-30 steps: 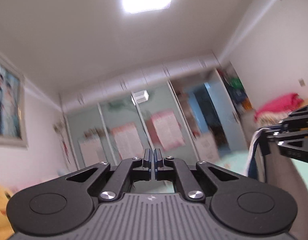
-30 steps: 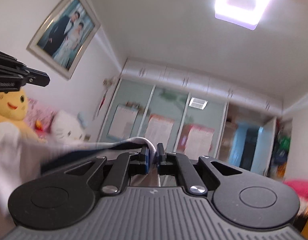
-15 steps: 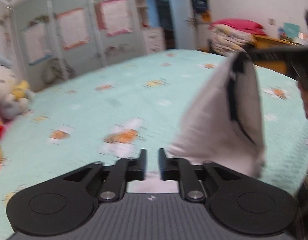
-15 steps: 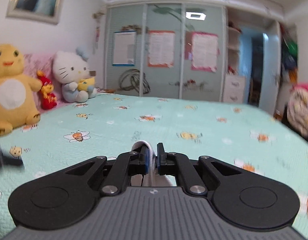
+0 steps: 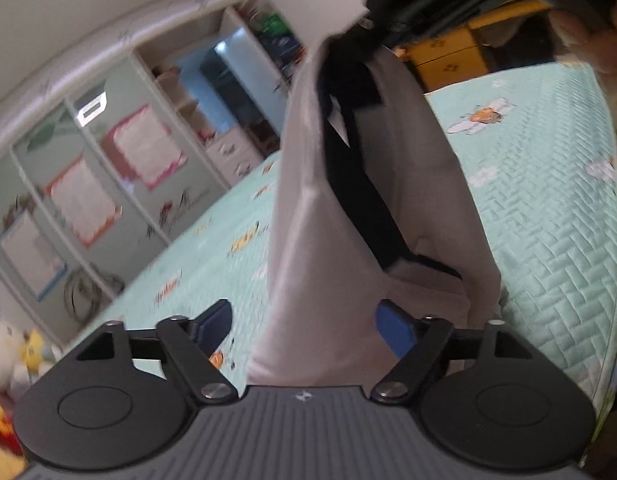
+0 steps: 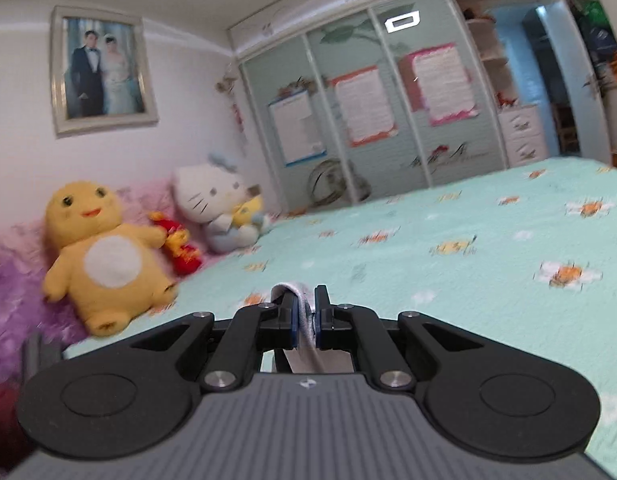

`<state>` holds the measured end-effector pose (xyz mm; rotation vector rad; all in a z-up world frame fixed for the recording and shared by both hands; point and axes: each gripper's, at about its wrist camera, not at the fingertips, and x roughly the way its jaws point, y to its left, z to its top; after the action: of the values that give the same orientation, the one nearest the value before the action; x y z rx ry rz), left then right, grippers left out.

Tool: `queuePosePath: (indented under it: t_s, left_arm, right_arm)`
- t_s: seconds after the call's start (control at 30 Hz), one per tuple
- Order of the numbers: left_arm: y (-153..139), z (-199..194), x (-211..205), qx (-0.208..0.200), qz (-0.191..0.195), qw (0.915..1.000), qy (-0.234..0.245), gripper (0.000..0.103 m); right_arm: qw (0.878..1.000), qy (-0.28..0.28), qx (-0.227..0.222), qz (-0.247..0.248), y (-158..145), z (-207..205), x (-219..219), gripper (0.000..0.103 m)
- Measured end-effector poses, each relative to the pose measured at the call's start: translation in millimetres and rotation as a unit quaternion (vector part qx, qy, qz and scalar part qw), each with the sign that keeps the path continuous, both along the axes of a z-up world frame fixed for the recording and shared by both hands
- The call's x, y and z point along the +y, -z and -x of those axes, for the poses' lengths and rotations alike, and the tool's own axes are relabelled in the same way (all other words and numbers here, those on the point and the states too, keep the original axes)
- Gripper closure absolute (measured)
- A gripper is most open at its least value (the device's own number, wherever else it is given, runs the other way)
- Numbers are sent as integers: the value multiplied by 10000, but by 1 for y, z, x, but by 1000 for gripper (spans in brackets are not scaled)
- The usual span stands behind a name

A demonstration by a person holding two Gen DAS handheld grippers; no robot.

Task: Fold clothes

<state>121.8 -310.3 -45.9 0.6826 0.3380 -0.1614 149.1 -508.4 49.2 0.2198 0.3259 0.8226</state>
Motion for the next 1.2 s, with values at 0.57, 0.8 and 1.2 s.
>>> queuePosePath:
  t_s: [0.57, 0.8, 1.2]
  left_arm:
    - [-31, 4, 49, 855, 974, 9913, -225, 101]
    - [-69, -24, 72, 141, 1111, 9880, -1064, 100]
    - [-46, -78, 104, 847, 1657, 9527, -2403, 45]
  right_arm:
    - [9924, -983, 64, 741, 5, 37, 20, 97]
    - [9971, 390, 257, 598, 6, -36, 44, 95]
    - [9888, 805, 1124, 569, 59, -72, 35, 37]
